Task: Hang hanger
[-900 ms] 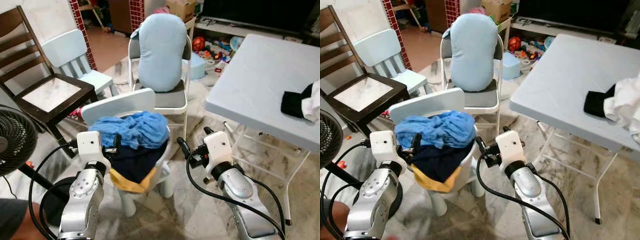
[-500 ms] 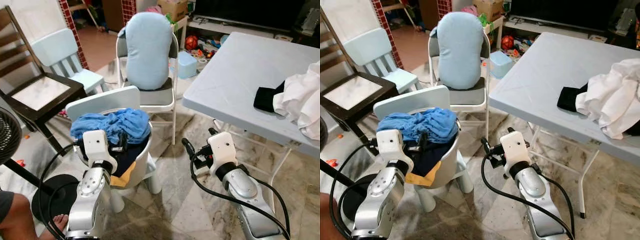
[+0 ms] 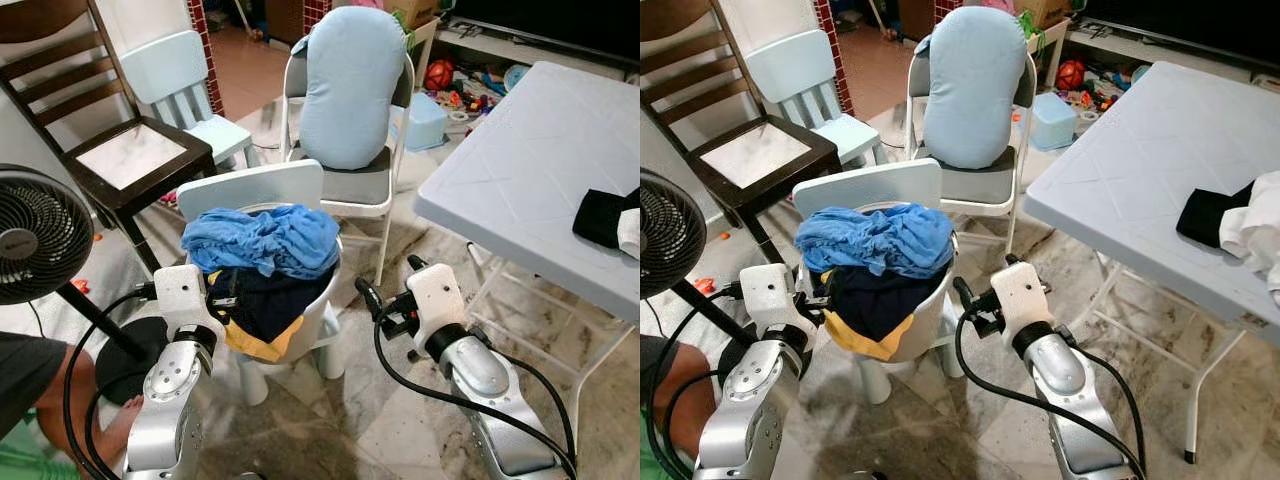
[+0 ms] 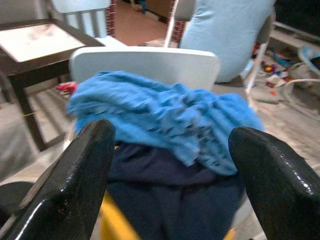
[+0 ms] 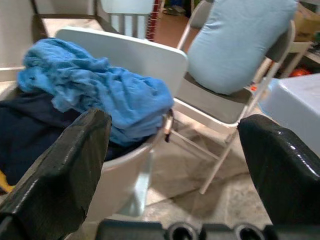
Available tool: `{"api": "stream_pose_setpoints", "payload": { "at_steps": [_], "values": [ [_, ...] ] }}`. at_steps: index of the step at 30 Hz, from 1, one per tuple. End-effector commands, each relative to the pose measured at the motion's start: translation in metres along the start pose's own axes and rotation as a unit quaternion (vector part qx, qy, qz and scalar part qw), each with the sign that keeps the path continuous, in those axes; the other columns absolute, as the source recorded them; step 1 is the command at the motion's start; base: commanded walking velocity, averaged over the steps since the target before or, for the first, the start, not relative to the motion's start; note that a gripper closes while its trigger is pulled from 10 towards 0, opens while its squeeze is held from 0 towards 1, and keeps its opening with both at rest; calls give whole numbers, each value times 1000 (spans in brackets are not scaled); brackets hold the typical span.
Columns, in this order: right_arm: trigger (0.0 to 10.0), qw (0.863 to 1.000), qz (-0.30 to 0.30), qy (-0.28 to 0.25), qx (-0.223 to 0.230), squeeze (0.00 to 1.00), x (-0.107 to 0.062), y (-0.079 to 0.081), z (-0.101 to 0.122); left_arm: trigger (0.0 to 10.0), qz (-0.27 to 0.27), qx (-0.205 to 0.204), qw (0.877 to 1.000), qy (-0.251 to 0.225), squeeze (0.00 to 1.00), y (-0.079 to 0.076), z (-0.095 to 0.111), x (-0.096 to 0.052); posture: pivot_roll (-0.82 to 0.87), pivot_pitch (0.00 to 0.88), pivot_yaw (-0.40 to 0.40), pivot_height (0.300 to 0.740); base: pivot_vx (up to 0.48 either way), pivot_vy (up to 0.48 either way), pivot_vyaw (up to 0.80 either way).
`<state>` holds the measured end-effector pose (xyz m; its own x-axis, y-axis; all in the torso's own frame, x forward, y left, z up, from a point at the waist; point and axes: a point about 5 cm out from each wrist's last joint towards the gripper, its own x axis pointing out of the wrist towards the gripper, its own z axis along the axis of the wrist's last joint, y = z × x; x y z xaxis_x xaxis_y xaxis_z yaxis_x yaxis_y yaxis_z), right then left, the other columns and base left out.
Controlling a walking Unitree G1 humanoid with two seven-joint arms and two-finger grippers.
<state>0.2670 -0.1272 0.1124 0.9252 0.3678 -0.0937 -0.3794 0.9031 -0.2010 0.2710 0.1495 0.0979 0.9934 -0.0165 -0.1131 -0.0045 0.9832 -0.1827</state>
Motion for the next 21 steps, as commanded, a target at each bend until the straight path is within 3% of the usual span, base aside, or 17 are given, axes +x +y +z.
{"api": "stream_pose_setpoints", "payload": {
  "at_steps": [1, 17, 21],
  "values": [
    [10000, 1000, -9, -7, -3, 0, -2, -3, 4, 10000, -12, 0, 1000, -5, 0, -3, 3, 2, -61, 99, 2, 740, 315, 0, 0],
    [10000, 1000, -16, -6, -4, 0, -2, -1, 3, 10000, -21, 7, 1000, -3, 0, -6, 5, 7, -60, 96, 17, 740, 305, 0, 0],
    [10000, 1000, -12, -5, -6, 0, -2, -1, 3, 10000, -10, -2, 1000, -2, 0, -4, 3, 5, -58, 93, 11, 740, 63, 0, 0]
  ]
}}
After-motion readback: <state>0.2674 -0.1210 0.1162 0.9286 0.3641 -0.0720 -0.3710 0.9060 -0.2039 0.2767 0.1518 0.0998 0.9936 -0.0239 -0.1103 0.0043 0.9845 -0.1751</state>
